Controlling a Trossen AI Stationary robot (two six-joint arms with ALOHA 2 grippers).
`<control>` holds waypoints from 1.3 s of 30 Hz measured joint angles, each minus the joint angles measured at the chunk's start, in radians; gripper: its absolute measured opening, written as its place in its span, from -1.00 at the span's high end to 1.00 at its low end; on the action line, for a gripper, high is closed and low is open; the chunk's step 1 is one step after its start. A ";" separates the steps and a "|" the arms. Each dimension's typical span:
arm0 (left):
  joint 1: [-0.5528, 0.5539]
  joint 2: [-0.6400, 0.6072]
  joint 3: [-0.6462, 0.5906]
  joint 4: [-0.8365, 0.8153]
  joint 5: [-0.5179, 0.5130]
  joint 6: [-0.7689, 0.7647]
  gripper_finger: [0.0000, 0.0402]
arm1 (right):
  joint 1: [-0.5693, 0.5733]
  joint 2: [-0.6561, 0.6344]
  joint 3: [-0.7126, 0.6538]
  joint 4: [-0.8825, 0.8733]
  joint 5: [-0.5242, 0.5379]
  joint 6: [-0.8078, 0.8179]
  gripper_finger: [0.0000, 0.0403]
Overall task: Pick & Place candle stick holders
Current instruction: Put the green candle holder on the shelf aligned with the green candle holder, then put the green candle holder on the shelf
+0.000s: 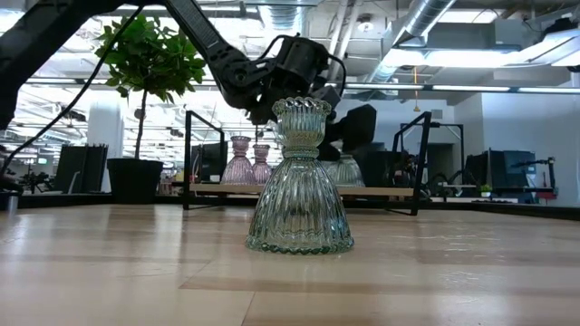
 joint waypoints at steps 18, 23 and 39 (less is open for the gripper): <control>-0.005 0.000 0.000 0.022 0.006 0.000 -0.10 | 0.000 0.000 0.000 -0.001 -0.002 0.008 1.00; -0.005 -0.009 0.000 0.034 0.002 0.042 -0.10 | 0.000 0.000 0.000 -0.001 -0.003 0.008 1.00; -0.008 -0.147 0.001 0.022 0.003 0.135 -0.10 | 0.000 0.000 0.000 -0.001 -0.001 0.008 1.00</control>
